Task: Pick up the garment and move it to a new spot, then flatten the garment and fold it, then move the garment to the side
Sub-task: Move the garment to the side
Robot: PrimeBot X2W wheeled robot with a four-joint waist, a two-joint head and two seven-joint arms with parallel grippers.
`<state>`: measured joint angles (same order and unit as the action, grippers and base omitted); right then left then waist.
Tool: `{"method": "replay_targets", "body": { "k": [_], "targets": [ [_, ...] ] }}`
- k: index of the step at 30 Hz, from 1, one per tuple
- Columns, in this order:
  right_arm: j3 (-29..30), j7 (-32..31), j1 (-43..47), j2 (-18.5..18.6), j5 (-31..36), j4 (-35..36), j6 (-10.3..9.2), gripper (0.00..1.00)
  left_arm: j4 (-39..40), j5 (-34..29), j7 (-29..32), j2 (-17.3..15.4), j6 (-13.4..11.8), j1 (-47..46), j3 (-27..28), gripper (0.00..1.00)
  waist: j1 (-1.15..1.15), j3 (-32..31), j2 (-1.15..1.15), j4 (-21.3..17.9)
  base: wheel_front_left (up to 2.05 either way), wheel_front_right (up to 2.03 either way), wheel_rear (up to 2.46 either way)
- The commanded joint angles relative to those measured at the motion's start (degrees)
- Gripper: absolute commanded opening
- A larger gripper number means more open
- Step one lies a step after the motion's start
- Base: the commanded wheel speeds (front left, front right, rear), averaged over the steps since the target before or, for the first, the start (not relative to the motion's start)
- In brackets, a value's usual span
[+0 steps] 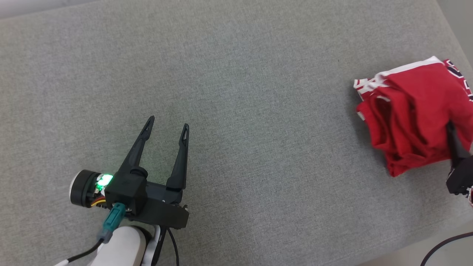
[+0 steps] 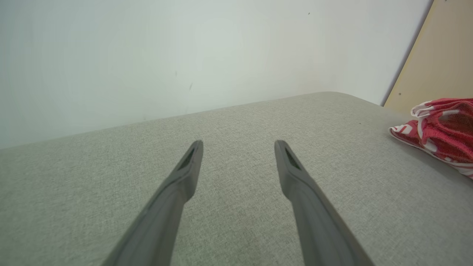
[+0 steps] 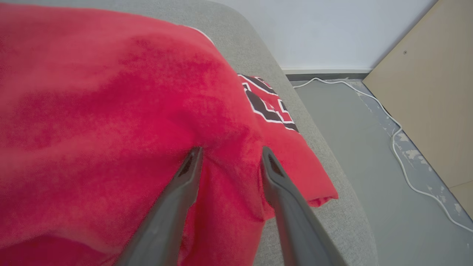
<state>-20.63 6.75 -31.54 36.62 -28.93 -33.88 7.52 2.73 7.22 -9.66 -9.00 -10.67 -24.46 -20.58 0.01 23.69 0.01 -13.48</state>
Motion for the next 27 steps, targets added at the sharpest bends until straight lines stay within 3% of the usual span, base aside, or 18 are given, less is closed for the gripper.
{"method": "replay_targets", "body": {
  "k": [1,7,14,21,27],
  "targets": [
    [-0.6,1.3,-0.6,-0.6,-0.8,-0.8,-0.05,1.00,-0.1,0.1,-0.5,-0.3,-0.1,0.6,0.1,1.00,-0.01,-0.9,-0.01,0.1,0.00,0.00,0.00],
    [1.0,5.0,1.4,-1.0,-2.5,-0.8,-0.06,1.00,-0.7,1.0,-0.9,-0.4,-0.2,2.3,-0.1,1.00,-0.01,-4.2,-0.01,0.3,0.00,0.00,0.00],
    [7.9,6.9,7.8,-2.8,0.2,9.8,-0.06,1.00,-0.6,2.2,-1.4,-0.8,-0.9,5.0,0.3,1.00,-0.01,-8.7,-0.01,1.5,0.00,0.00,0.00],
    [13.9,4.4,15.2,-9.0,6.2,25.6,-0.05,1.00,0.5,3.3,-2.2,-1.2,-1.9,7.4,1.6,1.00,-0.01,-11.9,-0.01,5.2,0.00,0.00,0.00],
    [15.3,0.8,19.0,-15.7,10.2,36.1,-0.05,1.00,1.0,4.2,-2.8,-1.7,-2.9,8.9,3.1,1.00,-0.01,-13.8,-0.01,9.4,0.00,0.00,0.00]
  ]
}}
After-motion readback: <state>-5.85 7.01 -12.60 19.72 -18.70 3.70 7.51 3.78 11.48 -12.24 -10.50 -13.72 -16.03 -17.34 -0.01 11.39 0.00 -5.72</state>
